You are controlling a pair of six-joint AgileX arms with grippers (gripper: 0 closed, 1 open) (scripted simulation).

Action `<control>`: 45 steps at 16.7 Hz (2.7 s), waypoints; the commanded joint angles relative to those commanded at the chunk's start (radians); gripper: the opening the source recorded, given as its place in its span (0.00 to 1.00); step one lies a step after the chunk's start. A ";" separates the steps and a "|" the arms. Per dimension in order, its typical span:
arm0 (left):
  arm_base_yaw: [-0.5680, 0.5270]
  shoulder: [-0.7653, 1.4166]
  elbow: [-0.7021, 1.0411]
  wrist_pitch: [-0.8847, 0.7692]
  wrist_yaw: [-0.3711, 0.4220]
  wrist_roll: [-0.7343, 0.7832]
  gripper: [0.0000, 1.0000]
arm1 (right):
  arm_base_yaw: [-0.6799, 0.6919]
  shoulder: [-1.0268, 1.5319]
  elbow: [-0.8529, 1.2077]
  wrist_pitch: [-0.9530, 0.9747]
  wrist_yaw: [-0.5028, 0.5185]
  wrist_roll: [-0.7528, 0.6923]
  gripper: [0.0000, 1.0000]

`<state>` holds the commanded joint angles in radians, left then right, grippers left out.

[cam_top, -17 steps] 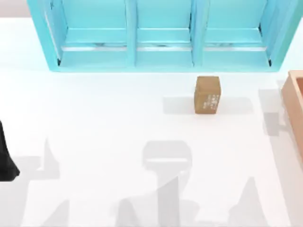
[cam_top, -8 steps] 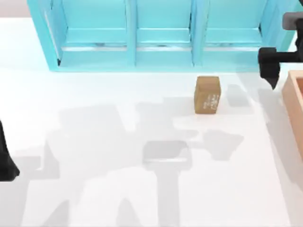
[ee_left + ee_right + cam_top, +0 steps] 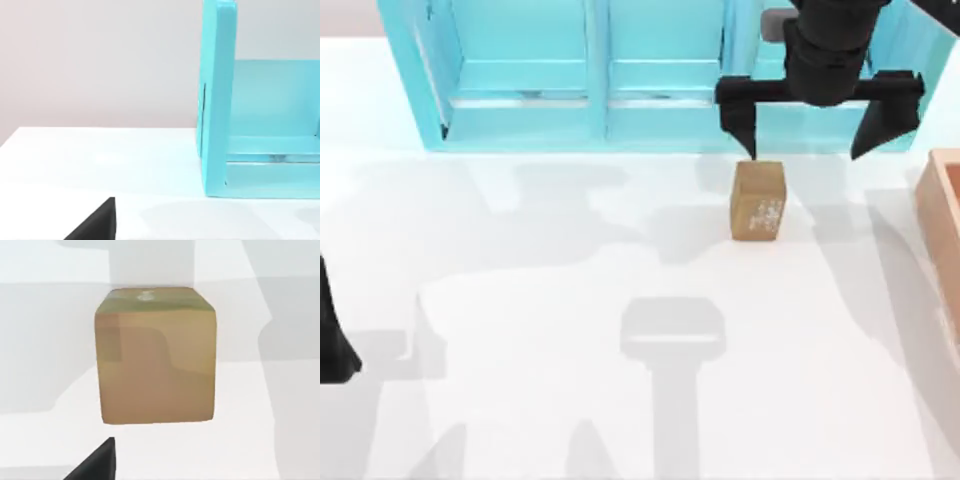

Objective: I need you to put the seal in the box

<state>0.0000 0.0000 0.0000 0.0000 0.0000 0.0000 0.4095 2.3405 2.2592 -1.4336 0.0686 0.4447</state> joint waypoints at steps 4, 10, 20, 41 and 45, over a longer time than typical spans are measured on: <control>0.000 0.000 0.000 0.000 0.000 0.000 1.00 | 0.039 0.060 0.105 -0.011 -0.023 0.025 1.00; 0.000 0.000 0.000 0.000 0.000 0.000 1.00 | 0.034 0.058 0.100 -0.007 -0.023 0.024 1.00; 0.000 0.000 0.000 0.000 0.000 0.000 1.00 | 0.035 0.098 -0.203 0.337 -0.023 0.020 1.00; 0.000 0.000 0.000 0.000 0.000 0.000 1.00 | 0.032 0.101 -0.218 0.353 -0.023 0.019 0.00; 0.000 0.000 0.000 0.000 0.000 0.000 1.00 | 0.032 0.101 -0.218 0.353 -0.023 0.019 0.00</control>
<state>0.0000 0.0000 0.0000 0.0000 0.0000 0.0000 0.4419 2.4415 2.0416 -1.0808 0.0453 0.4635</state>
